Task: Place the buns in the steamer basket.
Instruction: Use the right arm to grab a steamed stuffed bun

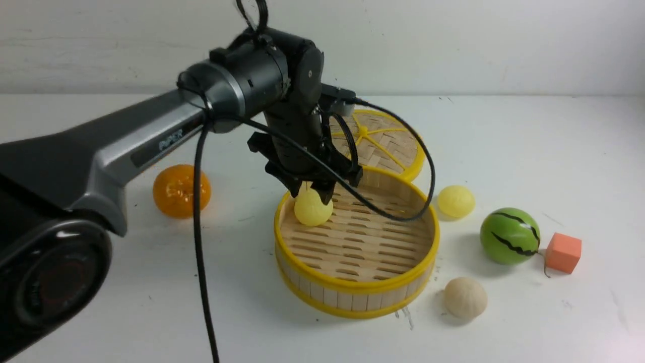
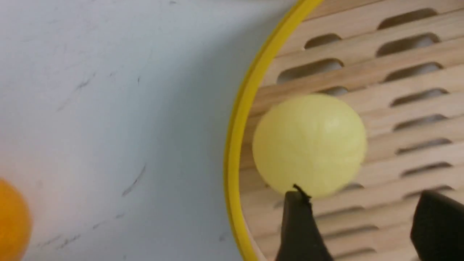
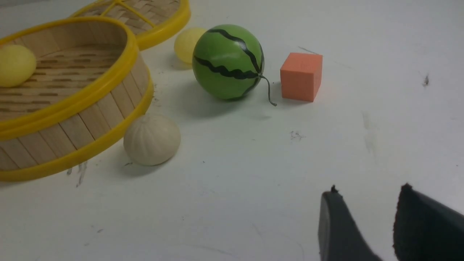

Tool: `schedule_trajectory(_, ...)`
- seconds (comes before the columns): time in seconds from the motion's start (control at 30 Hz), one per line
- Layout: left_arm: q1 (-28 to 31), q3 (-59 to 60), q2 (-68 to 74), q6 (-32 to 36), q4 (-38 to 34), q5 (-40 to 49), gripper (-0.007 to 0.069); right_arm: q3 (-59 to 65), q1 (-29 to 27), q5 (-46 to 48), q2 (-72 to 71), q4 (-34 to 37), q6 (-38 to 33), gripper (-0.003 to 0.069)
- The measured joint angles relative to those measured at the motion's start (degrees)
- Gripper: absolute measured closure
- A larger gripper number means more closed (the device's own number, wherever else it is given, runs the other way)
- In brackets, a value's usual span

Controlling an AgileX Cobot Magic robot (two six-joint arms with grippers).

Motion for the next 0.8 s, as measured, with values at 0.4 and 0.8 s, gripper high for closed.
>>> schedule_trajectory(0.4,0.0,19.8,-36.9,-3.0,-0.5,0.5,0.0638,0.0,0.0,0.0,0.0,0.0,0.0,0.0420)
schedule_trajectory(0.8,0.0,80.3,-82.1,-3.5,-5.9,-38.7,0.0638,0.0,0.0,0.0,0.0,0.0,0.0,0.0420)
